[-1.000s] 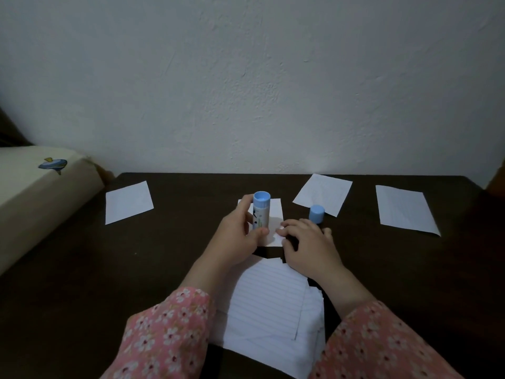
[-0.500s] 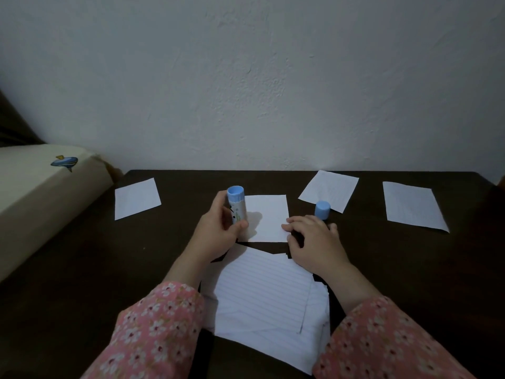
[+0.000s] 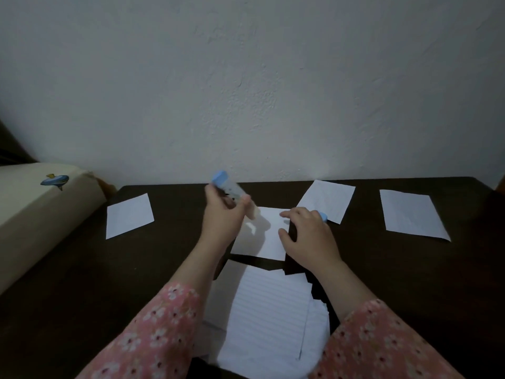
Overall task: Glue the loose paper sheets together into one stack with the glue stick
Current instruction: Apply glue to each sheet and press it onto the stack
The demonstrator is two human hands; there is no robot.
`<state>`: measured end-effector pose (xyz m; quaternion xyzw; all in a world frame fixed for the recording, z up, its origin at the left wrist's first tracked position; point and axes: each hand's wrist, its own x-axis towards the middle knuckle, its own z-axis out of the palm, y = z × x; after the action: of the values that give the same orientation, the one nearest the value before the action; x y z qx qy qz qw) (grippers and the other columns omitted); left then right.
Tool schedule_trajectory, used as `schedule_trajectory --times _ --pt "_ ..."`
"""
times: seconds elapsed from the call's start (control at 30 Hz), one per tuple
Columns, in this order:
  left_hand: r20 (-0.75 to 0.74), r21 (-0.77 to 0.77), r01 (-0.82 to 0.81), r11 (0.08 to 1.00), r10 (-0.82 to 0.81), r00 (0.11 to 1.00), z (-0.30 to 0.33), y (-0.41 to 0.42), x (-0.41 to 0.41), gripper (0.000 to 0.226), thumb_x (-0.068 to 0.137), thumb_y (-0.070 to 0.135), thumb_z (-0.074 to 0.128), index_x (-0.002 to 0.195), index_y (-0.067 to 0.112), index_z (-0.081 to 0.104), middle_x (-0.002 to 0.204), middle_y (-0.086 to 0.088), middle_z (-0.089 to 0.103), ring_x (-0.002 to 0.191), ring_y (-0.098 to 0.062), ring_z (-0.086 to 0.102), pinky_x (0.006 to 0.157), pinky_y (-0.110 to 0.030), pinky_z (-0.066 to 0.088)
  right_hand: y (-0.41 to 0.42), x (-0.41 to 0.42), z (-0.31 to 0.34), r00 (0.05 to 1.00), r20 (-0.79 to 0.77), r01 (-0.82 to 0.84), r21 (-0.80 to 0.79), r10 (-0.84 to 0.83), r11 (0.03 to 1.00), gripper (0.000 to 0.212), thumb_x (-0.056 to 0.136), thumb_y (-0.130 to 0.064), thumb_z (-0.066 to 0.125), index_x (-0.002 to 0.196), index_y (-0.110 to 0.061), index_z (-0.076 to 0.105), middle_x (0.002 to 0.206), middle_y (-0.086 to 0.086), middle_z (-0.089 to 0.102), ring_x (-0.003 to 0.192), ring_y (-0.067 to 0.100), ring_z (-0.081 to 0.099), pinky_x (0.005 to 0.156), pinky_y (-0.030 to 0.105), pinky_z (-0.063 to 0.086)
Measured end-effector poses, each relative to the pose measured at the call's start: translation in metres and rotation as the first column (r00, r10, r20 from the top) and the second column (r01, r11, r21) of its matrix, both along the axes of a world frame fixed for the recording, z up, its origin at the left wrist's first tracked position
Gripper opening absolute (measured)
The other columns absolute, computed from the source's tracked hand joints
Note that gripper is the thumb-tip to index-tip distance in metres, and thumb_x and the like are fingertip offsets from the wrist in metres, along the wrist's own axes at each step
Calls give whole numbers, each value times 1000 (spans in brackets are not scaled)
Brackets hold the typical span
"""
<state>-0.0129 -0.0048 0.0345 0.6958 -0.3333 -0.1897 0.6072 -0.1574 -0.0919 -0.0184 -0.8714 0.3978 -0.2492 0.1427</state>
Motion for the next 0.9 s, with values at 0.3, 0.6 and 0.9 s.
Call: schedule_trajectory --times 0.3,0.6,0.9 --pt "348 268 104 958 -197 917 -8 -69 -4 48 86 23 68 123 24 37 121 -7 59 110 -24 59 84 -39 54 -3 -2 -8 995 -82 -52 42 56 998 41 90 -44 53 128 -28 56 138 -16 47 123 11 34 99 34 32" --pt "486 353 172 919 -338 806 -18 -75 -1 47 86 22 68 121 26 37 105 0 62 96 -17 61 83 -39 54 -4 0 -9 997 -75 -20 33 22 999 37 86 -47 54 119 -30 57 129 -18 52 119 11 37 97 37 30" --pt "437 386 99 917 -276 856 -17 -59 31 56 87 17 65 132 23 33 129 -10 56 118 -25 55 86 -34 50 -4 2 -10 993 -114 -8 47 14 999 44 88 -46 51 128 -29 52 132 -15 48 121 13 35 98 38 29"
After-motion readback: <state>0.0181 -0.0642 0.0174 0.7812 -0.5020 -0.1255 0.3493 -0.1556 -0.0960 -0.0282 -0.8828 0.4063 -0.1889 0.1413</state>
